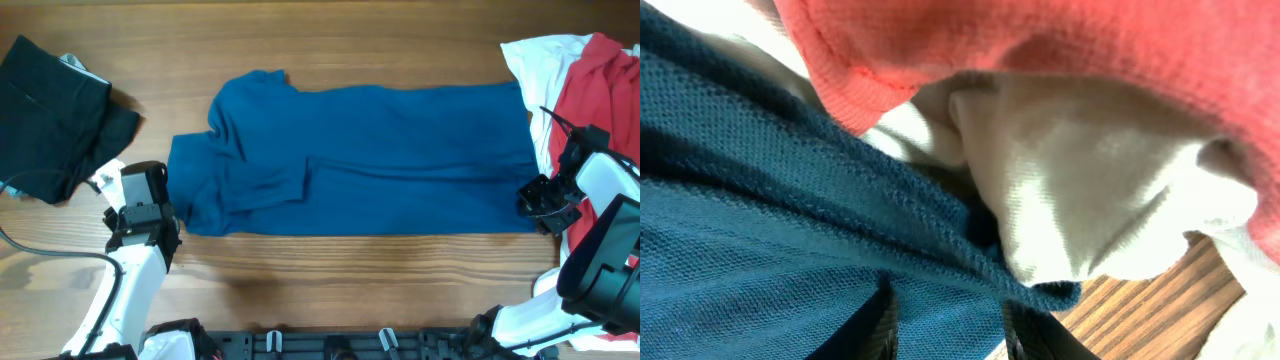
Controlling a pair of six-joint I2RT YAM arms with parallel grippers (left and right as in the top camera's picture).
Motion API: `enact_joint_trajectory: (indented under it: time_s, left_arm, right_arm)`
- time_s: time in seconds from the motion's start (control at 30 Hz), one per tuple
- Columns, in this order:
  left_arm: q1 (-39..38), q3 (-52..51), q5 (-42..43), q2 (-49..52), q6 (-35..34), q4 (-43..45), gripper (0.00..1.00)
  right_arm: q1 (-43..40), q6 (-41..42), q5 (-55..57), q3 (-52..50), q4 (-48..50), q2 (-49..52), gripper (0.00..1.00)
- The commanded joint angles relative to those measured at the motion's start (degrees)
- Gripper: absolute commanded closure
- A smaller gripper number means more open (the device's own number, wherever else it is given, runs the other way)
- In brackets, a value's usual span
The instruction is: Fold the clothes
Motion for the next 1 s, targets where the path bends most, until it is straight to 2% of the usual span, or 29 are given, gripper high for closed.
enact_joint_trajectory:
  time_s: [0.0,0.13,0.2,0.27,0.47,0.57,0.77,0.93,0.97]
  left_arm:
    - [0.1,1.1,4.3,-1.3,0.3,0.5,0.62]
    - [0.1,4.2,24.6,-5.9,2.9,0.2,0.73]
    - [-0.6,5.4,35.0,-8.5,2.9,-0.5,0.79]
    - [-2.2,5.4,39.7,-9.8,2.9,-2.5,0.82]
    - [-7.5,4.9,40.0,-5.7,2.9,-10.6,0.81]
    - [-7.9,4.1,39.5,0.1,2.9,-10.1,0.81]
    - [-6.2,4.1,37.4,12.9,2.7,-6.4,0.8]
    - [-0.3,4.1,37.0,17.8,-8.9,-8.9,0.81]
    - [2.2,4.1,37.2,17.7,-11.3,-10.7,0.81]
  right_arm:
    - [-0.5,0.0,0.3,-2.0,2.4,2.8,0.65]
    - [-0.5,-0.1,-0.4,-2.0,2.4,2.8,0.65]
    - [-0.4,-3.0,-3.7,-2.0,3.4,2.8,0.65]
    - [-0.4,-6.4,-8.5,-2.0,4.9,2.8,0.66]
    - [-0.4,-10.4,-16.9,-1.0,6.5,2.8,0.66]
    - [-0.4,-10.4,-16.9,-0.7,6.9,2.8,0.63]
    - [-0.4,-10.2,-12.8,-0.8,3.5,2.8,0.63]
    - [-0.4,-10.0,-10.0,-0.9,-0.2,2.8,0.63]
    - [-0.4,-7.4,-6.9,-0.9,-1.6,2.8,0.63]
